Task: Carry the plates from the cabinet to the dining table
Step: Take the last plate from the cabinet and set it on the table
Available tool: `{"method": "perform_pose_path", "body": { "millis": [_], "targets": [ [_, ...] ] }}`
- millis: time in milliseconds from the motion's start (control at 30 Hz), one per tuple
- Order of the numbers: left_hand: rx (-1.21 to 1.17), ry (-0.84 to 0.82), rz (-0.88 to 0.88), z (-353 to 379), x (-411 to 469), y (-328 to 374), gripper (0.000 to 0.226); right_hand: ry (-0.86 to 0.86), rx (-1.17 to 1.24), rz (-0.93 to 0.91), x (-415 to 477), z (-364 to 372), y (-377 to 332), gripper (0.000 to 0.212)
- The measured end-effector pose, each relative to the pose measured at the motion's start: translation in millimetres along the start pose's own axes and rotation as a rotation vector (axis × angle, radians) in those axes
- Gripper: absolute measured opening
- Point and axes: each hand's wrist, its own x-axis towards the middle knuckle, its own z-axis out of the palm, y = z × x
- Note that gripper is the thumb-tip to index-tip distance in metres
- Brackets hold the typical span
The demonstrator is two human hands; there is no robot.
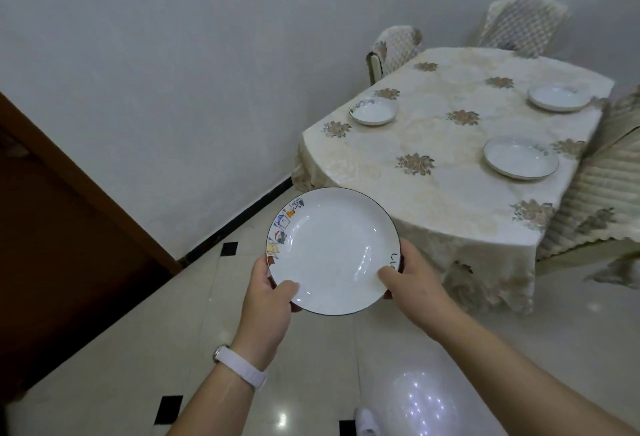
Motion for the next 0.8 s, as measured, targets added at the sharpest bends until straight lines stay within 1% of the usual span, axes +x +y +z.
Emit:
{"method": "perform_pose_path", "body": {
  "millis": [133, 333, 533, 700, 800],
  "targets": [
    [0.001, -0.004, 0.019, 22.6, 43.4, 17.8, 0.054, 0.025, -0.012, -0.028, 48.2, -14.3, -18.6, 0.032],
    [-0.006, -0.041, 0.043, 27.8, 98.8, 34.8, 0.055, 0.044, -0.035, -0.061, 100.5, -14.5, -33.6, 0.03],
    [0.004, -0.085, 0.0, 27.1, 179.1, 26.6, 0.054, 0.096, -0.032, 0.028, 152.0, 3.5, -30.1, 0.034],
    [-0.015, -0.213, -0.081, 38.5, 261.4, 25.2, 0.049, 0.217, -0.047, 0.119, 205.2, 16.4, -31.5, 0.037],
    [-0.007, -0.337, -0.067, 40.4, 316.5, 33.8, 0.053, 0.318, -0.057, 0.153, 238.4, 28.3, -42.6, 0.035]
  ]
}}
